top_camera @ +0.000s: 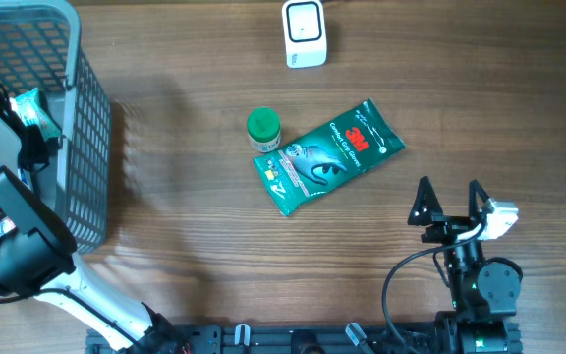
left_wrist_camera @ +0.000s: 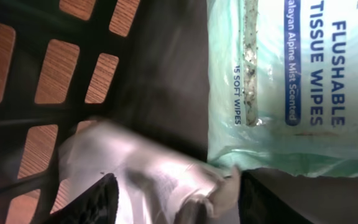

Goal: Scan the item barcode
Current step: 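Return the left gripper to the basket and grasp the white packet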

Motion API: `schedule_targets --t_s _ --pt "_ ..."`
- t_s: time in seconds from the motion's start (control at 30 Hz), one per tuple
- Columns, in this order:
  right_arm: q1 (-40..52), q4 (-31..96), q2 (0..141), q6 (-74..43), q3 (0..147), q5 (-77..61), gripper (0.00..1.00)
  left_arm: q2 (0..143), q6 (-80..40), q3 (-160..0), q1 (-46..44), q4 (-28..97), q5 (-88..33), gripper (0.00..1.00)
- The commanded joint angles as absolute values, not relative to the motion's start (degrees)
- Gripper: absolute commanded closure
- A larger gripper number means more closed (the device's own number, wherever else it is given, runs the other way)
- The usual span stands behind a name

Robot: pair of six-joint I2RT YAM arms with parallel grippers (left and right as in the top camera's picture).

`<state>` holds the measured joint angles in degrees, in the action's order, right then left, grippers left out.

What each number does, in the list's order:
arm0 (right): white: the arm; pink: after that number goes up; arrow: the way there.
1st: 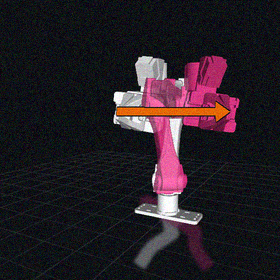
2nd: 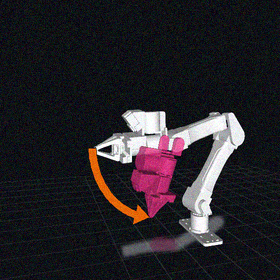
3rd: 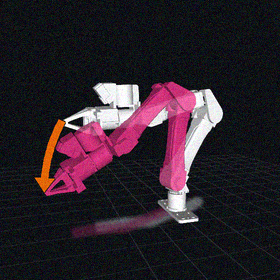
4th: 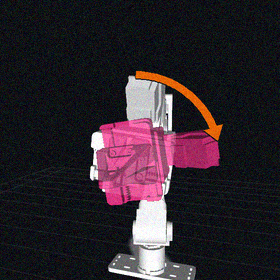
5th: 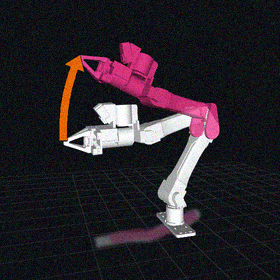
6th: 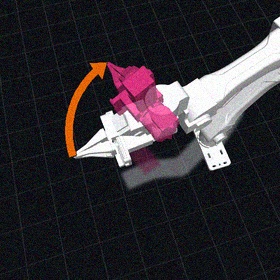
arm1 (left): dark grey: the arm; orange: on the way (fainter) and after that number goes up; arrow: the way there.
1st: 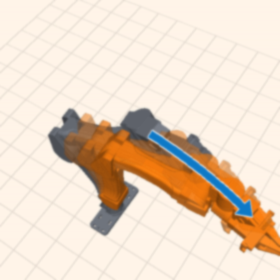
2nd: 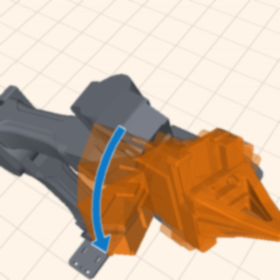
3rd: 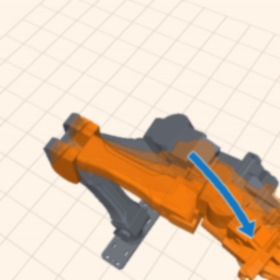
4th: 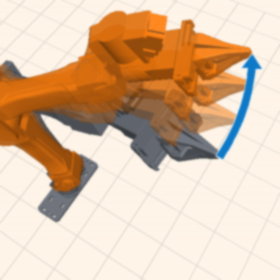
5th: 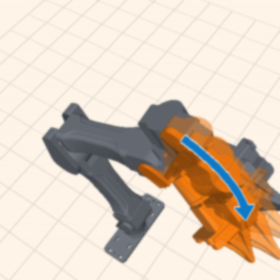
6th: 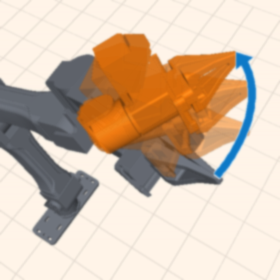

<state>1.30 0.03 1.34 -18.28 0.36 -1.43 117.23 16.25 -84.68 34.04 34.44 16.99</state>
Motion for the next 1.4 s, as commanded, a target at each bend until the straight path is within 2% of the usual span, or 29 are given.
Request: schedule_targets --t_s 0.0,0.1,0.17,0.2,0.3,0.4,0.73,0.9,1.0,1.03,1.17,1.23,1.37 --pt "1.1 -0.1 1.4 -18.2 0.3 -1.9 0.0 118.3 16.3 -84.3 34.3 34.1 15.9 0.55" --pt "1.1 -0.1 1.4 -18.2 0.3 -1.9 0.0 118.3 16.3 -84.3 34.3 34.1 15.9 0.53" --pt "1.1 -0.1 1.4 -18.2 0.3 -1.9 0.0 118.3 16.3 -84.3 34.3 33.9 17.3 0.22" --pt "1.1 -0.1 1.4 -18.2 0.3 -1.9 0.0 118.3 16.2 -84.3 34.3 33.8 18.6 0.0" --pt "1.1 -0.1 1.4 -18.2 0.3 -1.9 0.0 118.3 14.4 -84.3 34.3 32.6 25.5 0.0" --pt "1.1 -0.1 1.4 -18.2 0.3 -1.9 0.0 118.3 13.0 -84.3 34.3 32.2 25.9 0.0" --pt "1.1 -0.1 1.4 -18.2 0.3 -1.9 0.0 120.6 13.1 -84.3 36.4 33.1 21.6 0.0" --pt "1.1 -0.1 1.4 -18.2 0.3 -1.9 0.0 122.2 13.1 -84.3 38.2 34.5 12.0 0.01" --pt "1.1 -0.1 1.4 -18.2 0.3 -1.9 0.0 122.3 13.1 -84.3 38.3 34.4 11.4 0.03" --pt "1.1 -0.1 1.4 -18.2 0.3 -1.9 0.0 122.3 13.1 -84.3 38.2 34.5 11.4 0.06" --pt "1.1 -0.1 1.4 -18.2 0.3 -1.9 0.0 122.3 13.1 -84.3 38.2 34.7 11.3 0.3" --pt "1.1 -0.1 1.4 -18.2 0.3 -1.9 0.0 122.3 13.1 -84.3 38.3 34.9 11.3 0.38" --pt "1.1 -0.1 1.4 -18.2 0.3 -1.9 0.0 122.3 13.1 -84.3 38.2 35.2 11.3 0.44"
